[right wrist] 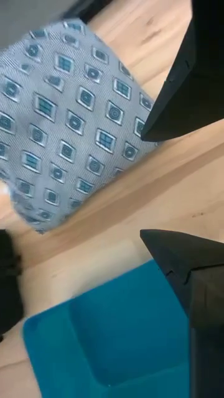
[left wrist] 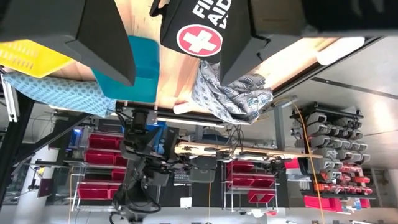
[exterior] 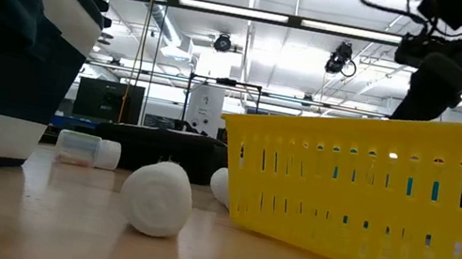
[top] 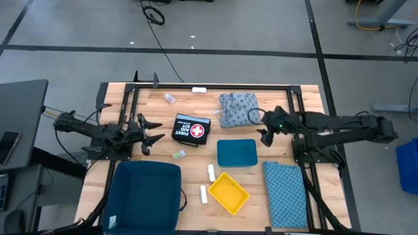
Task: Pick & place medical supplies in basket/bin
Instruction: Put the middle pill bottle into the blue bin
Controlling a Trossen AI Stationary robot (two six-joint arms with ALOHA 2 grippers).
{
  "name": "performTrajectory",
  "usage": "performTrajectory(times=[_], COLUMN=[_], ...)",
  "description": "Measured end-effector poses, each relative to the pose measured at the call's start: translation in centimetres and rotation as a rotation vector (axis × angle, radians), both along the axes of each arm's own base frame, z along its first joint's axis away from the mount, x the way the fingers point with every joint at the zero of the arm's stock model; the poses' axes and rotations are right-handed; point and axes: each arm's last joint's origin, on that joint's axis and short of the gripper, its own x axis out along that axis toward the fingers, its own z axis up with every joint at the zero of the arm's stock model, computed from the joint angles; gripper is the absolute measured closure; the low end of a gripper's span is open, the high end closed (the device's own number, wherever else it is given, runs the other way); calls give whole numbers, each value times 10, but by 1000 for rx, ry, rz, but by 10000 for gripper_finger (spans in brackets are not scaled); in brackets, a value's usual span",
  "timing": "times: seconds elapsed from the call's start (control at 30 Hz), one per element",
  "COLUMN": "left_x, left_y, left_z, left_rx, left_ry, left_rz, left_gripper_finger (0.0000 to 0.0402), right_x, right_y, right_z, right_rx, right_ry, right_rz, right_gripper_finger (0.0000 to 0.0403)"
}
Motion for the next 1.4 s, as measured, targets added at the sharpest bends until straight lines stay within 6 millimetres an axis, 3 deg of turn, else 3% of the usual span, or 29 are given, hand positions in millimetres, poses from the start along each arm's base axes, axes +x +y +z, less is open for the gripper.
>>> performTrajectory(times=[0.3, 0.8, 1.07, 1.4], left_x=[0, 0, 0, 0], left_y=[0, 0, 0, 0], left_z=[-3, -4, -4, -6], left_rx=[-10, -17, -19, -25], left_ry=[23, 29, 32, 51], left_rz=[-1, -2, -2, -2], left_gripper_finger=[181, 181, 181, 181], right_x=[4, -5, -12, -20], right_y=[-23, -72, -93, -103], right_z=[4, -25, -38, -40], right_rx=[86, 219, 263, 329], right_ry=[303, 627, 708, 682], right_rz=[-66, -174, -180, -173], right_gripper_finger=[152, 152, 152, 152])
